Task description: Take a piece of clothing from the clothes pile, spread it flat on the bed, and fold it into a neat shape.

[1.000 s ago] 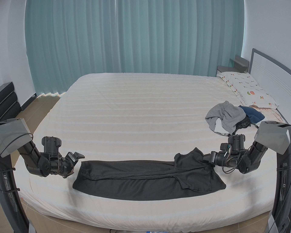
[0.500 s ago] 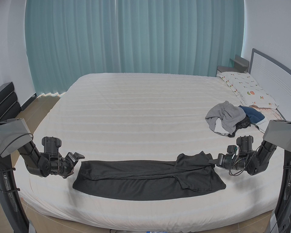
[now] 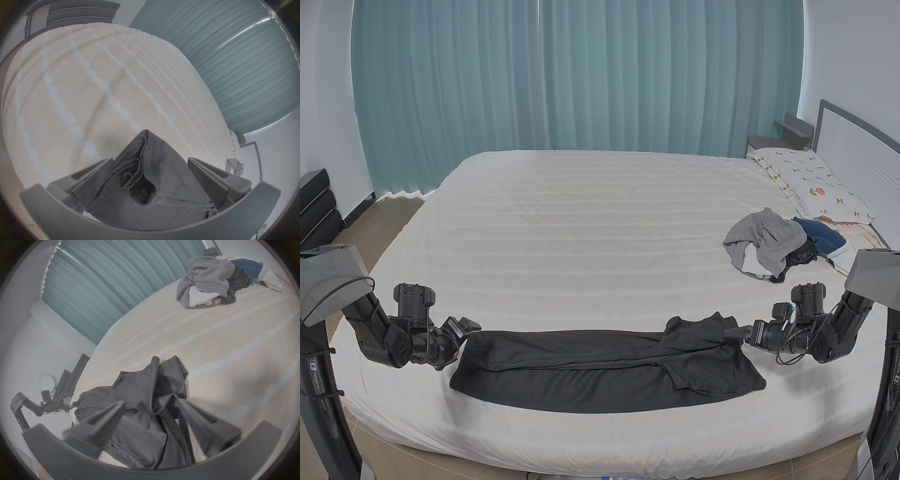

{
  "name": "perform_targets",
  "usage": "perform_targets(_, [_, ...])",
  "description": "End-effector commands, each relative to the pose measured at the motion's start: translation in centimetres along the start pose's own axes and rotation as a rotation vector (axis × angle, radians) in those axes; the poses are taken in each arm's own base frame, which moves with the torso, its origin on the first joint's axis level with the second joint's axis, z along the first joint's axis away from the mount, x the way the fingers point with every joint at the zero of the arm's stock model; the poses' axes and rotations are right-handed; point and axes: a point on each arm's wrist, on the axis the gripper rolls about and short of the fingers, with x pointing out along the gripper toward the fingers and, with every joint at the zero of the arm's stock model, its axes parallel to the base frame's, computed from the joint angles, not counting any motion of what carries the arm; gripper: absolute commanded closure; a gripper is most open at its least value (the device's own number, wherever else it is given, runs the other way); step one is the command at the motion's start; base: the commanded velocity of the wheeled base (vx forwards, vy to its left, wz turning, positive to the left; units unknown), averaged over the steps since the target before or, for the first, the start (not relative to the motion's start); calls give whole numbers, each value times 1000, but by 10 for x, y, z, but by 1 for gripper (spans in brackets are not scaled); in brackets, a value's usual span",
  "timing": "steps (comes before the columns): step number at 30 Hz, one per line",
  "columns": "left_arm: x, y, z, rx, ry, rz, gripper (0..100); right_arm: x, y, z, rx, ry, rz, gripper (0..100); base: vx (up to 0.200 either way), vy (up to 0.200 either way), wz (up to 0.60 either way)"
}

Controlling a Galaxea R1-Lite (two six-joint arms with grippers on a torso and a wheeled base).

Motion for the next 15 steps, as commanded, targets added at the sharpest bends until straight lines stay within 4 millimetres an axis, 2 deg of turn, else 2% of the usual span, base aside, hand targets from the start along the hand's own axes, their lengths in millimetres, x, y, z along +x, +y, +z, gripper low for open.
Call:
perform_targets(1, [5,-7,-8,28,-5,12,0,-6,6,4,6,-19,2,0,0,0,0])
perform_targets(5, [8,-10,-6,33,-51,22,0,-16,18,10,91,-45,16,0,0,0,0])
perform_targets(10, [3,-5,-14,47,-17,38,0,-20,20,10,160,-78,-38,0,0,0,0])
perform_targets(15, [-15,-15,-21,70,-11,6,0,-28,28,4,273,-91,-64,0,0,0,0])
